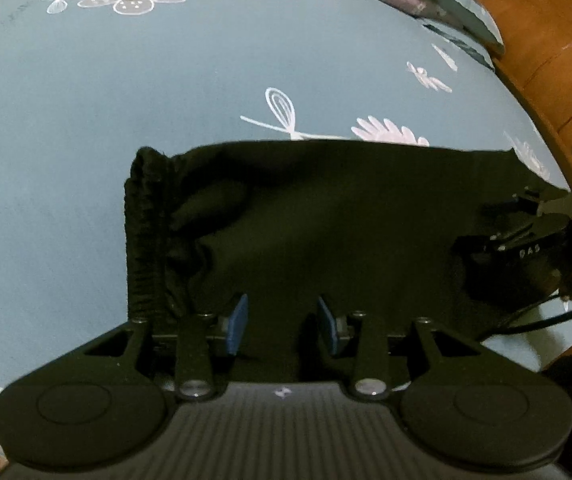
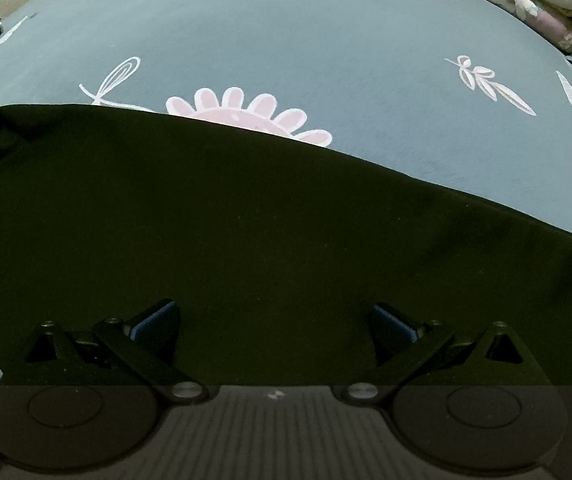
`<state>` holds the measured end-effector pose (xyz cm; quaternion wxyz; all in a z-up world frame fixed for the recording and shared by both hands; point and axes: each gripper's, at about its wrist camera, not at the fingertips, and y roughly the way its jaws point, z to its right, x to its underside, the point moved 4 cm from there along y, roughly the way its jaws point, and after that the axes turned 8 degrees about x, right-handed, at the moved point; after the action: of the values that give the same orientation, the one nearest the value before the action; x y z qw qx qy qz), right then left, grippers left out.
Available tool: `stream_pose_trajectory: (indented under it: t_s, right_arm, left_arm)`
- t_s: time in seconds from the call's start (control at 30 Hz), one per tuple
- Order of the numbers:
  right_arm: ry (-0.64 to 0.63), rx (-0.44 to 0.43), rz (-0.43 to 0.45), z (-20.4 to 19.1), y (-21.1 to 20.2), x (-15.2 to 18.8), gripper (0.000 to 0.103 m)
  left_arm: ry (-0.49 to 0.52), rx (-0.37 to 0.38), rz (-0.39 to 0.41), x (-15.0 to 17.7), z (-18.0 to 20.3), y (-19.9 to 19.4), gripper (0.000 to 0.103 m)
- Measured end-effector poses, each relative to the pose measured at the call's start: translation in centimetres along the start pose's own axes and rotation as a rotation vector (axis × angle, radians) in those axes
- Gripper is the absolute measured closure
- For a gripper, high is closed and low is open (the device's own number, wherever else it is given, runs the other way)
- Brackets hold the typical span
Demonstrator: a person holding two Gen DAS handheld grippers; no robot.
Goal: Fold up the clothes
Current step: 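Lift the gripped black pants edge up with the left gripper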
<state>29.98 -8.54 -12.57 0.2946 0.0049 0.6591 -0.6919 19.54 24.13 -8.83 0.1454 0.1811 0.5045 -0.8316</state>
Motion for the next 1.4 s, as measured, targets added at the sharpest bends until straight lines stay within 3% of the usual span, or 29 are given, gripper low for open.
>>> stream_pose_trajectory:
  t_s: [0.3, 0.43, 0.63, 0.8, 1.07, 1.4]
  right_arm:
    - [-0.010, -0.010, -0.017, 0.3, 0.1, -0.4, 0.000]
    - [-0.014, -0.011, -0.018, 0.3, 0.2, -0.5, 0.000]
    - [-0.020, -0.014, -0.015, 0.4, 0.2, -0.6, 0.000]
    - [-0.024, -0.016, -0.012, 0.3, 0.3, -0.5, 0.000]
    - [-0.035, -0.015, -0.030, 0.4, 0.3, -0.7, 0.000]
    - [-0.029, 0.000, -0.033, 0.2, 0.4, -0.6, 0.000]
  left_arm:
    - [-0.005, 0.005, 0.009, 0.1, 0.0, -0.5, 0.065]
    - [-0.037, 0.005, 0.086, -0.4, -0.7, -3.0, 0.062]
    - [-0.255, -0.024, 0.174, 1.0, -5.1, -6.3, 0.057]
    - [-0.496, 0.079, 0.214, 3.6, -8.2, -6.5, 0.055]
    - [-0.603, 0.177, 0.207, 5.2, -8.1, -3.5, 0.047]
    - [-0.715, 0.251, 0.286, 4.7, -9.8, -2.5, 0.042]
